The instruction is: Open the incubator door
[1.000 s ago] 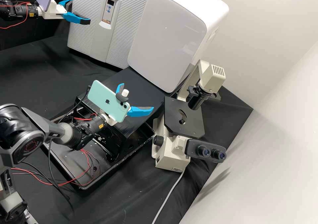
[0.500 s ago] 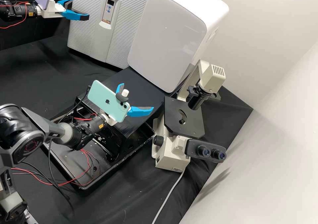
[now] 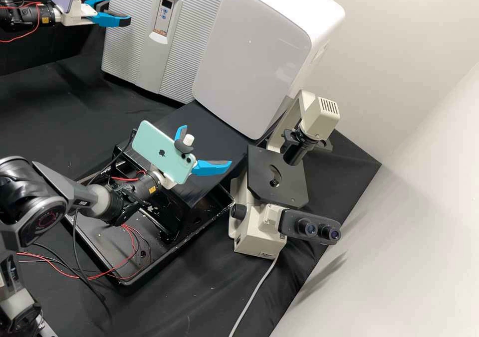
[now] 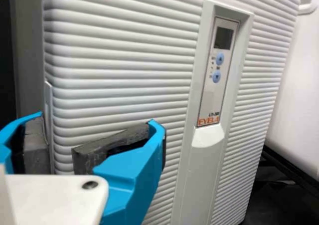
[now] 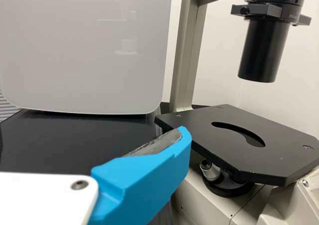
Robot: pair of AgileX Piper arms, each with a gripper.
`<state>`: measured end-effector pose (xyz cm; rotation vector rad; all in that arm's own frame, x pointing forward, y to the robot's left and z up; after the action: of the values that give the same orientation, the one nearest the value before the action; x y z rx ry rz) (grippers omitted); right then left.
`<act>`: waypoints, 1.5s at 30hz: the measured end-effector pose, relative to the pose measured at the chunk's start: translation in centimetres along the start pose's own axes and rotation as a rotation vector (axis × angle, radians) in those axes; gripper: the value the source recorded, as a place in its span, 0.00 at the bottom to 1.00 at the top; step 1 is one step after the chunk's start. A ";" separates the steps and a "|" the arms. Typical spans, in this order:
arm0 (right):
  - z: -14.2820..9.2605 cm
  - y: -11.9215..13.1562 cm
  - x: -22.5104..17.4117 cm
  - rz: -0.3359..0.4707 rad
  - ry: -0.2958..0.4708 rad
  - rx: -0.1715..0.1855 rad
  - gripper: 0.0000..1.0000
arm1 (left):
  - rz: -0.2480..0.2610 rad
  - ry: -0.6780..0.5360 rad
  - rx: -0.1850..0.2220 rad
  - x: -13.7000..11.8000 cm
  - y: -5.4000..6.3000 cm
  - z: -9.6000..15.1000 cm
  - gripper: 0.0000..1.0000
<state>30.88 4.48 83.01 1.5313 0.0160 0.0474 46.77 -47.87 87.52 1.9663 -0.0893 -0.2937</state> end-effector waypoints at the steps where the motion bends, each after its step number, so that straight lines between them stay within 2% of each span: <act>1: 0.0 0.0 0.0 0.000 0.000 0.000 1.00 | -0.001 0.002 -0.003 -0.1 0.0 0.0 0.00; 8: 0.0 0.0 0.0 0.000 0.000 0.000 1.00 | -0.005 0.008 -0.024 -0.6 -0.3 0.3 0.00; 13: 0.0 0.0 0.0 0.000 0.000 0.000 1.00 | -0.001 0.019 -0.056 -1.0 -0.4 0.6 0.00; 30: 0.0 0.0 0.0 0.000 0.000 0.000 1.00 | -0.003 0.022 -0.064 -1.8 -0.5 0.9 0.00; 35: 0.0 0.0 0.0 0.000 0.000 0.000 1.00 | -0.004 0.014 -0.068 -2.8 -0.4 1.4 0.00; 40: 0.0 0.0 0.0 0.000 0.000 0.000 1.00 | -0.021 -0.006 -0.047 -4.6 -0.6 2.3 0.00; 42: 0.0 0.0 0.0 0.000 0.000 0.000 1.00 | -0.025 -0.018 -0.005 -5.4 -0.5 2.7 0.00; 45: 0.0 0.0 0.0 0.000 0.000 0.000 1.00 | -0.043 -0.036 0.051 -6.5 -1.0 3.7 0.00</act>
<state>30.88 4.48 83.01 1.5313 0.0160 0.0474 39.52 -49.46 86.24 2.0153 -0.0782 -0.3587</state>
